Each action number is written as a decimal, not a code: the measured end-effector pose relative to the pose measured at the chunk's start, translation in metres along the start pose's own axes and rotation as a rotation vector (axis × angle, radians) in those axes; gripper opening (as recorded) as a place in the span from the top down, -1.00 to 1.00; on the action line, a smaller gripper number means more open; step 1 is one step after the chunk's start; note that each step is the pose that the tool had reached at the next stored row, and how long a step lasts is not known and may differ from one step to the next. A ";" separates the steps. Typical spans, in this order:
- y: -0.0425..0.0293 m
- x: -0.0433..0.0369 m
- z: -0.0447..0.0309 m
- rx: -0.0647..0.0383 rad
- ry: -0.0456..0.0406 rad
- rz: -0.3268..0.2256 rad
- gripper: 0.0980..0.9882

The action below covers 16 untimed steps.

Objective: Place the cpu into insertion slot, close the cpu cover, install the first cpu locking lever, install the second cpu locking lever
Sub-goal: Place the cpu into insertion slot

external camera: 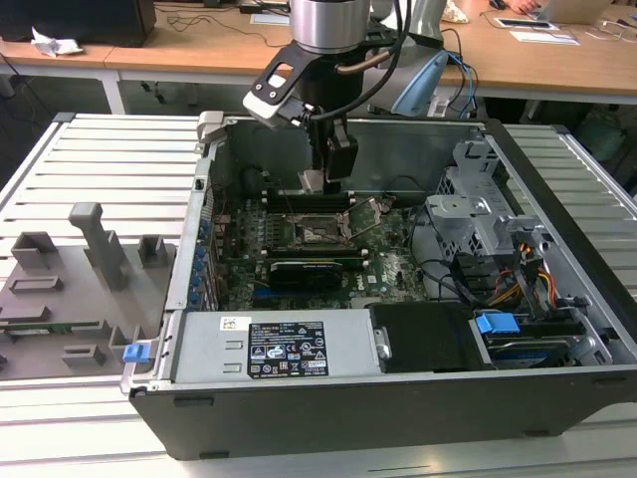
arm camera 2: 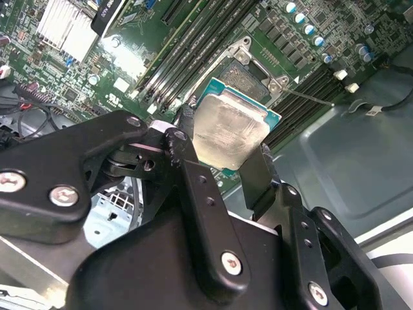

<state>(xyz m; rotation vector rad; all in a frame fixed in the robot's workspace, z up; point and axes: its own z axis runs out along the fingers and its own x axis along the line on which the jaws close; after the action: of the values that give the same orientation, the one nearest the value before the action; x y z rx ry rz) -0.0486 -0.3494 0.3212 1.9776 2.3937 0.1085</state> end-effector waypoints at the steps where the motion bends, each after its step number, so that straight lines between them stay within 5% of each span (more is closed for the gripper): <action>1: 0.0000 0.0000 0.0003 0.000 0.0000 0.000 0.04; 16: -0.0006 -0.0001 0.0072 0.000 0.0000 0.001 0.04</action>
<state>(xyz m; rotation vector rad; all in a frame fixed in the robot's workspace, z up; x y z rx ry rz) -0.0486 -0.3494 0.3140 1.9783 2.3930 0.1085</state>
